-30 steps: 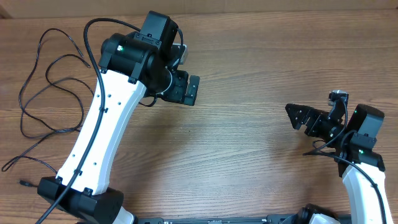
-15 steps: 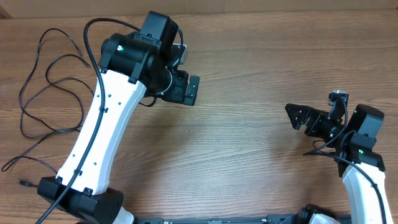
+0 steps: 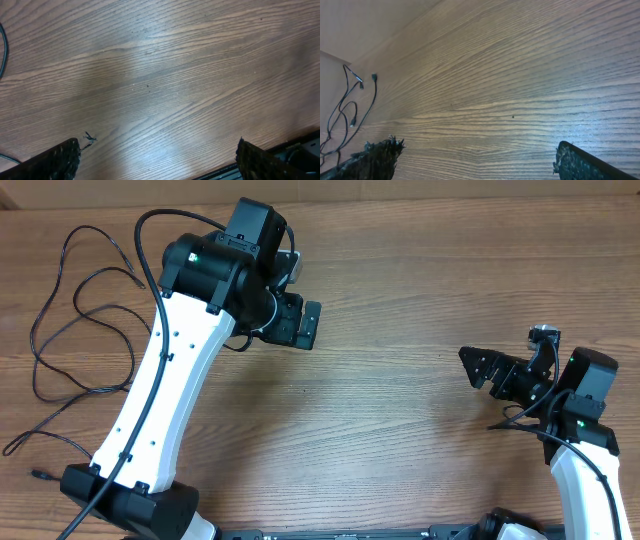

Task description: Untangle cables

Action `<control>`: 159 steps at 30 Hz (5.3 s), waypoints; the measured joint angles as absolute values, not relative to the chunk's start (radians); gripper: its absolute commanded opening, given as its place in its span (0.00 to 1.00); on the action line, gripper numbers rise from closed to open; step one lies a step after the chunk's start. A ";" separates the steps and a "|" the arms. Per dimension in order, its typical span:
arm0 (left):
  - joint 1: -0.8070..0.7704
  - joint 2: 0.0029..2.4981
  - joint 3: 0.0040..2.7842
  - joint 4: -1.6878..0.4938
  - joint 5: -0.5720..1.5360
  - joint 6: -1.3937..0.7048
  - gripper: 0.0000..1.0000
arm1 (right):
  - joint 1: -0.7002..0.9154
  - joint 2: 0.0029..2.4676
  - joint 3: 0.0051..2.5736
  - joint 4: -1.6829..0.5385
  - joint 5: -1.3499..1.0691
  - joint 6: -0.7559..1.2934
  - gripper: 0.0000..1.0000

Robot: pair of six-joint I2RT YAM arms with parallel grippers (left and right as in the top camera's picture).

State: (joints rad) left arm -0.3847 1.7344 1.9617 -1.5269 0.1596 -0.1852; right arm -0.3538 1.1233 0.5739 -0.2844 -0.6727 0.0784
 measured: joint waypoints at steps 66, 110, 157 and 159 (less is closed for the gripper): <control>-0.414 0.781 0.894 -0.210 0.073 -0.188 1.00 | -0.354 1.123 0.574 -0.285 -0.673 0.078 1.00; -0.058 0.013 0.009 -0.065 0.130 -0.226 1.00 | -0.354 1.123 0.574 -0.284 -0.673 0.078 1.00; -0.058 0.013 0.009 -0.079 -0.015 -0.101 1.00 | -0.354 1.123 0.574 -0.284 -0.672 0.078 1.00; -0.058 0.013 0.009 -0.079 -0.015 -0.101 0.99 | -0.354 1.123 0.574 -0.284 -0.673 0.078 1.00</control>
